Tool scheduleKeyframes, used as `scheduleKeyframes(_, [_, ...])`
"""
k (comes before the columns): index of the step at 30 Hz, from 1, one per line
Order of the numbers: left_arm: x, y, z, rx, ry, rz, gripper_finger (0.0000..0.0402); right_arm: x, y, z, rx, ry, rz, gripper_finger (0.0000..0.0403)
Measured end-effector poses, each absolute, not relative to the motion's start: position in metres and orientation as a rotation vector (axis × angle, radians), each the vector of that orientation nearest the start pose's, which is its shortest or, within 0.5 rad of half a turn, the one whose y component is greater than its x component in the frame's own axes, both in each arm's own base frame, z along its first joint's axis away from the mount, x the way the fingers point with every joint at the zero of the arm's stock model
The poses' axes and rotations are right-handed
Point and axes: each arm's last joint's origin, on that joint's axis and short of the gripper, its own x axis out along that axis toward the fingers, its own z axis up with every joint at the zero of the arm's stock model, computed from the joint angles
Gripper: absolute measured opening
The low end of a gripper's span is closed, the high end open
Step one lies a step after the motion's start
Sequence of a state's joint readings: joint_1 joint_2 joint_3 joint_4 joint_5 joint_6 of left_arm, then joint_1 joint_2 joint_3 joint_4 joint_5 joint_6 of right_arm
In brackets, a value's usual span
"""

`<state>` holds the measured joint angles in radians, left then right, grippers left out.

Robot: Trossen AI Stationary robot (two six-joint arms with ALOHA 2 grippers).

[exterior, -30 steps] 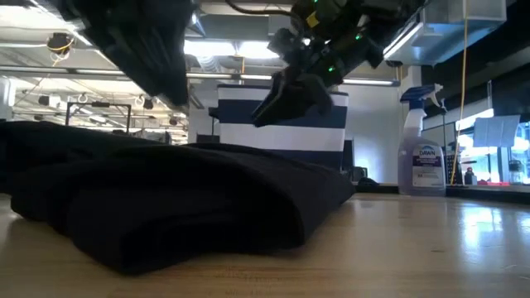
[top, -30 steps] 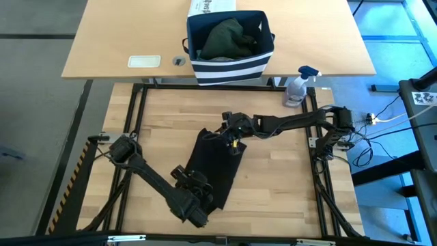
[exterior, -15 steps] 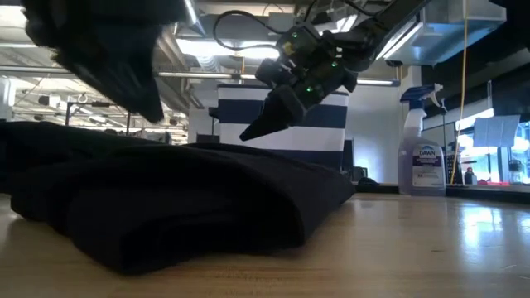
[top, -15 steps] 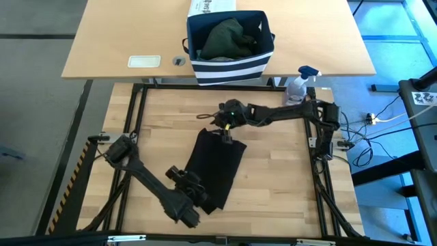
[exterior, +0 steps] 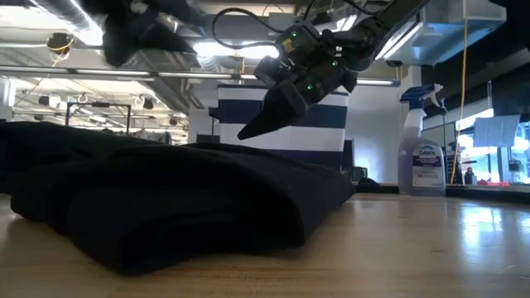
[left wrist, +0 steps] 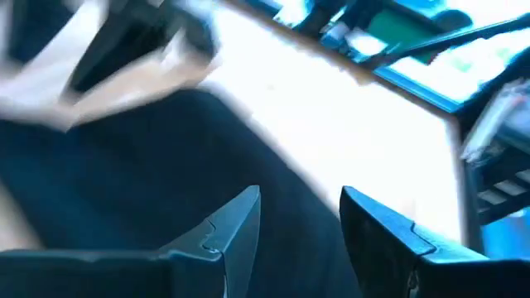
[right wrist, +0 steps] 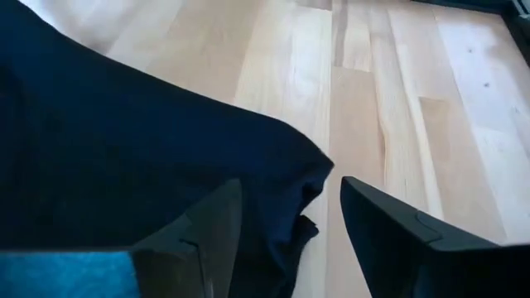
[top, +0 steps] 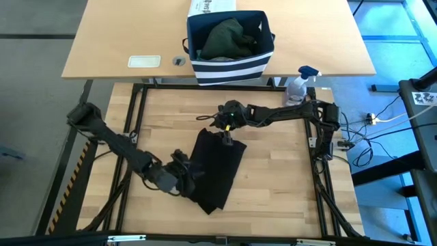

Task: Fold Laundry from Bin
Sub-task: Fold the black shirt

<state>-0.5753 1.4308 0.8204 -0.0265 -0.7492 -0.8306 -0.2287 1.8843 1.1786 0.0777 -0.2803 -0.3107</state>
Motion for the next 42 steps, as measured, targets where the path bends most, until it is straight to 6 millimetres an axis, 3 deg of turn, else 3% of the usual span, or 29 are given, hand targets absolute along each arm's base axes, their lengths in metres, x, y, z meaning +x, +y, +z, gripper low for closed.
scheduleKeyframes(7, [0.279,-0.137,0.177,-0.317,0.510,0.442,0.0153,0.399,-0.087,0.175,-0.165,0.615,0.088,0.0207])
scheduleKeyframes(11, [0.282,-0.135,0.154,-0.326,0.579,0.498,0.0153,0.403,-0.088,0.169,-0.178,0.610,0.060,0.0207])
scheduleKeyframes(17, [0.282,-0.130,0.136,-0.408,0.683,0.533,0.0153,0.407,-0.090,0.152,-0.188,0.628,0.036,0.0207])
scheduleKeyframes(27, [0.281,-0.130,0.136,-0.414,0.710,0.525,0.0153,0.413,-0.105,0.141,-0.282,0.652,-0.183,0.0207])
scheduleKeyframes(32, [0.280,-0.128,0.136,-0.400,0.712,0.540,0.0153,0.414,-0.112,0.146,-0.301,0.649,-0.202,0.0207])
scheduleKeyframes(36, [0.276,-0.125,0.152,-0.369,0.687,0.570,0.0153,0.407,-0.109,0.171,-0.367,0.646,-0.204,0.0207])
scheduleKeyframes(42, [0.271,-0.125,0.200,-0.189,0.687,0.619,0.0153,0.383,-0.087,0.214,-0.445,0.744,-0.159,0.0207])
